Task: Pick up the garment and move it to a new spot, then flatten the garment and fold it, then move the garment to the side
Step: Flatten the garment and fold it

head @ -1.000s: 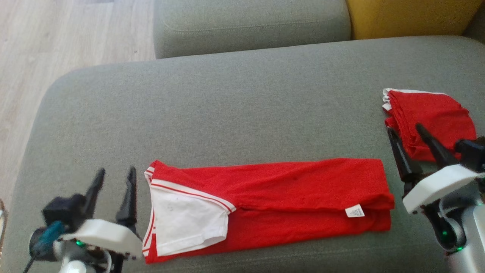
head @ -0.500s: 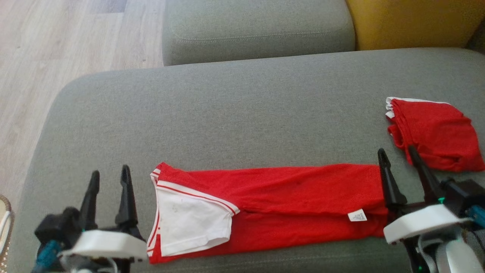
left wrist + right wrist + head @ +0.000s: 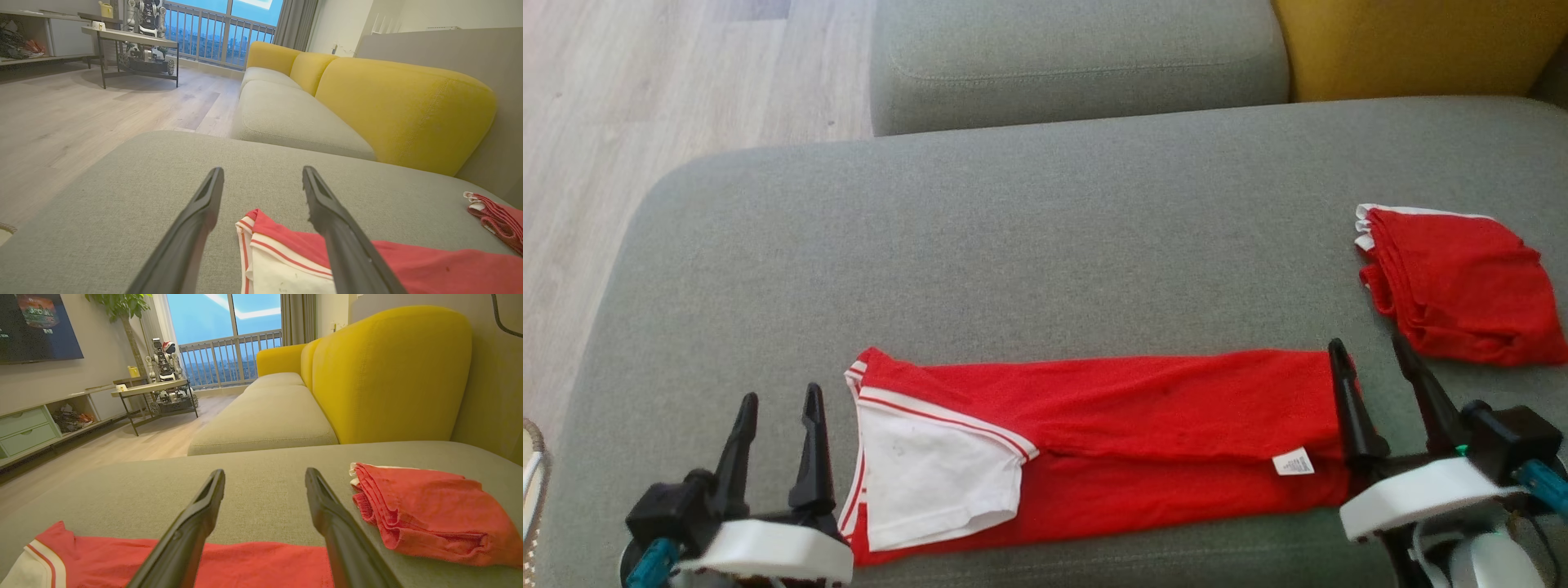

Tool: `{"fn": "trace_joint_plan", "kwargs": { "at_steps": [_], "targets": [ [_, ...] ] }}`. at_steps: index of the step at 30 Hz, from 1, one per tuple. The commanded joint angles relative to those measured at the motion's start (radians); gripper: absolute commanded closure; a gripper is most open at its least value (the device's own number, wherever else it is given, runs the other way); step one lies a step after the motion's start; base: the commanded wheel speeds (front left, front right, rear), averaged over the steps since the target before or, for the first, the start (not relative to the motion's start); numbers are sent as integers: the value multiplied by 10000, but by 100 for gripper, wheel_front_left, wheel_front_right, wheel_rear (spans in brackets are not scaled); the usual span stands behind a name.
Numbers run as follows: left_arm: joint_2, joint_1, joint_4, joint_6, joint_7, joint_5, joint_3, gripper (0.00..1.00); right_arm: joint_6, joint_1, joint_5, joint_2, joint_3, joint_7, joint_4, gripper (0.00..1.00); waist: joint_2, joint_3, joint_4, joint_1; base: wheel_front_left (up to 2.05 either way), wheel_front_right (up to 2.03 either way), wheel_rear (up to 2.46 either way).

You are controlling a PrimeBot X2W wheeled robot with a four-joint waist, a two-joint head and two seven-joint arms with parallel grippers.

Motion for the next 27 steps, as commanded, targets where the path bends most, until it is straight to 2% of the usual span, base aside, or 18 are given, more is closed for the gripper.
{"fn": "trace_joint_plan", "kwargs": {
  "at_steps": [1,12,27],
  "targets": [
    [-33,-598,-263,-53,-123,96,427,0,-4,-418,7,14,109,15,-219,0,0,27,-14,0,0,0,0],
    [-262,-842,216,-585,-123,636,360,0,-4,-1305,569,89,-1151,692,2032,0,0,445,-85,0,0,0,0],
    [-348,-1248,439,-892,-124,892,465,0,-4,-2377,403,92,-1463,1160,4494,0,0,955,105,0,0,0,0]
  ]
}}
